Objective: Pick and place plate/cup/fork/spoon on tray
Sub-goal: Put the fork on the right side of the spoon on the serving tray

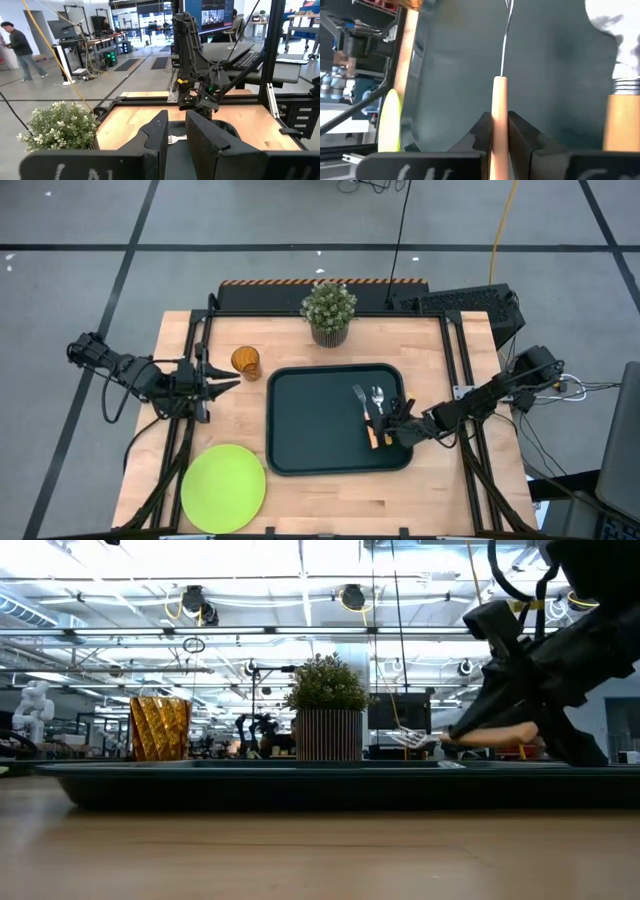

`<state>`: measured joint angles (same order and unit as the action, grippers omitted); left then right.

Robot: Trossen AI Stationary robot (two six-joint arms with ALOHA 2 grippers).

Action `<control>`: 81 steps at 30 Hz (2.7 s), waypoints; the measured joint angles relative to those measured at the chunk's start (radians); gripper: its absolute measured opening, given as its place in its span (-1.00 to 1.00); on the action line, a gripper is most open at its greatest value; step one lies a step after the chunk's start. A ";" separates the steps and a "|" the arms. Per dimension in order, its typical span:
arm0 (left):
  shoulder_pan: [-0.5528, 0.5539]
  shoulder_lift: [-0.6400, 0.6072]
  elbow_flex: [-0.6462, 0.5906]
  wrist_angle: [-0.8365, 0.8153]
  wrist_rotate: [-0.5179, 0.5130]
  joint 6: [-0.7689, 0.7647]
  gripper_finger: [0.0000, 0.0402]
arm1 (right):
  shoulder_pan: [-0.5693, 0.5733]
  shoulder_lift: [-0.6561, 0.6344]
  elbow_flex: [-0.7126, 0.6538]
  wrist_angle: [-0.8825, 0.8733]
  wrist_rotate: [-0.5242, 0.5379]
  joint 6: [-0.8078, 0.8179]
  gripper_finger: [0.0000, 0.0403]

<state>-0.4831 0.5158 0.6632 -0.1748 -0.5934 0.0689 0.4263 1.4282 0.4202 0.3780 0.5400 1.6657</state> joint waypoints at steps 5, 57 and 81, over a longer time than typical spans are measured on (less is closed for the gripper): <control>0.000 0.000 0.000 0.000 0.000 0.001 -0.64 | -0.001 -0.001 0.000 0.011 0.003 0.036 -0.87; 0.000 0.000 0.000 -0.007 0.021 -0.022 -0.64 | 0.124 -0.222 0.134 -0.899 -0.070 0.234 -0.87; 0.000 0.000 0.000 -0.007 0.021 -0.025 -0.64 | 0.145 -0.222 -0.080 -0.507 0.010 0.286 -0.80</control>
<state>-0.4831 0.5156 0.6632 -0.1818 -0.5728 0.0437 0.5713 1.2060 0.3406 -0.1289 0.5502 1.9514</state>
